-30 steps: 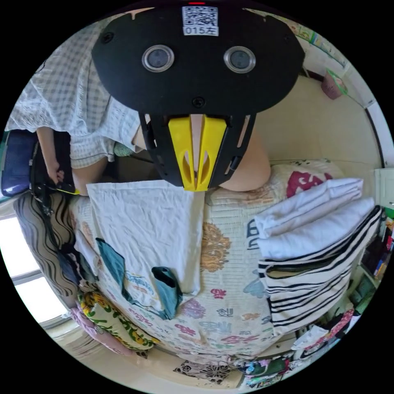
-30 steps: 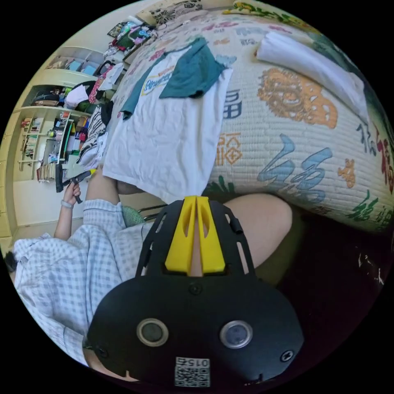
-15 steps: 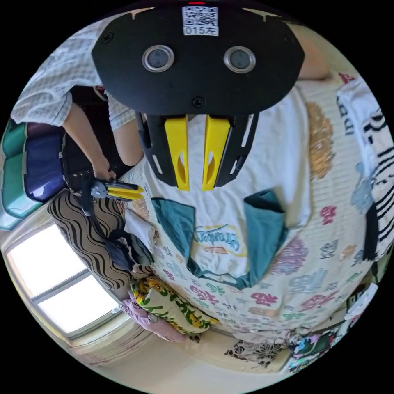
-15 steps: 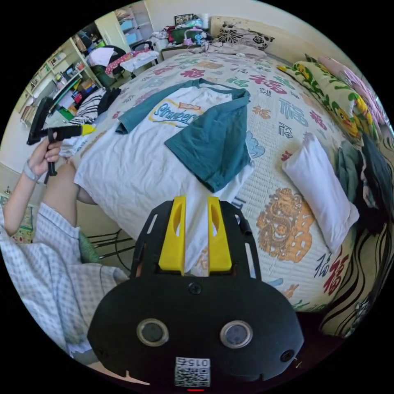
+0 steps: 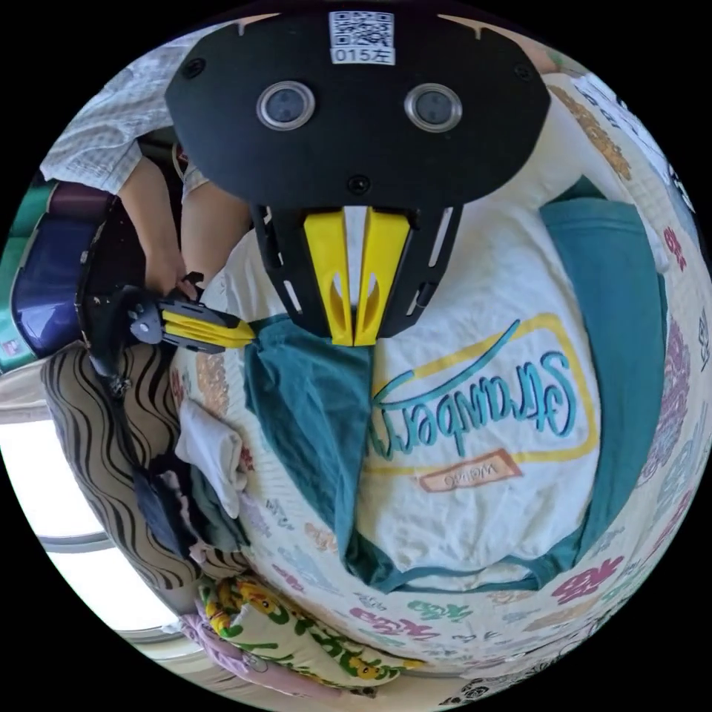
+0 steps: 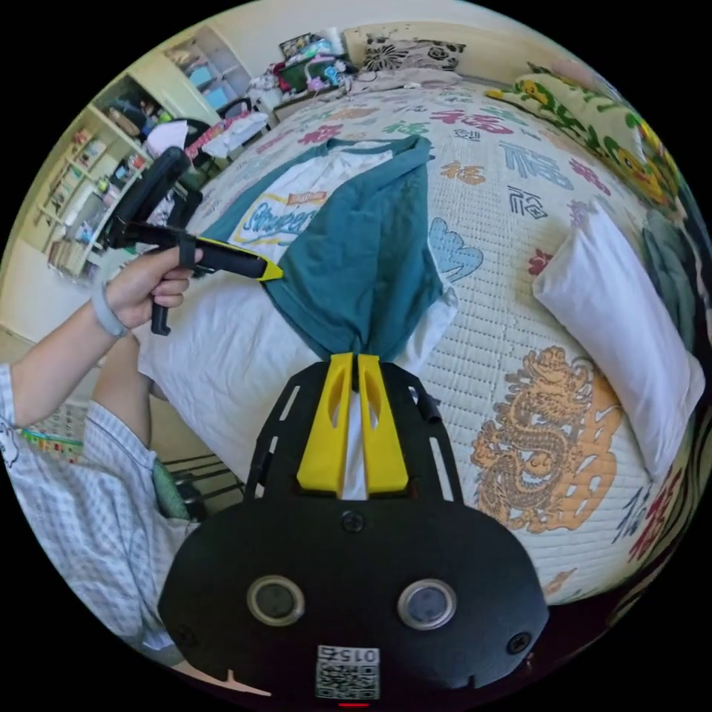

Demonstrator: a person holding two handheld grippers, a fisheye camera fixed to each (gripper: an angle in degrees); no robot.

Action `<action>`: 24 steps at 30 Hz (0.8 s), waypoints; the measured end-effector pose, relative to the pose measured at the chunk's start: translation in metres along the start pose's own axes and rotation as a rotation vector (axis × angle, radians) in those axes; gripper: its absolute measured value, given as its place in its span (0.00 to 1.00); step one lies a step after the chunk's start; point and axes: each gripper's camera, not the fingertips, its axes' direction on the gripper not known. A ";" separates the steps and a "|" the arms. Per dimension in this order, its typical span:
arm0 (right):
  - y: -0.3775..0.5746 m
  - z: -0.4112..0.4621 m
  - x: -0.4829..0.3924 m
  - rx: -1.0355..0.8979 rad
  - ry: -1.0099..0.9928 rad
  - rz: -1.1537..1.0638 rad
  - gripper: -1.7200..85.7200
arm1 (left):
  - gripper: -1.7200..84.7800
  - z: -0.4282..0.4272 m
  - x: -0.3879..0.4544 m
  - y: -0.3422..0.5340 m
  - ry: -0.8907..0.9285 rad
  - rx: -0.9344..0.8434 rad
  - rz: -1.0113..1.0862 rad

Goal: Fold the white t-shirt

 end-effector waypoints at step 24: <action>0.222 -0.063 0.259 0.663 -0.171 0.883 0.16 | 0.09 0.120 0.229 -0.293 0.246 0.096 0.207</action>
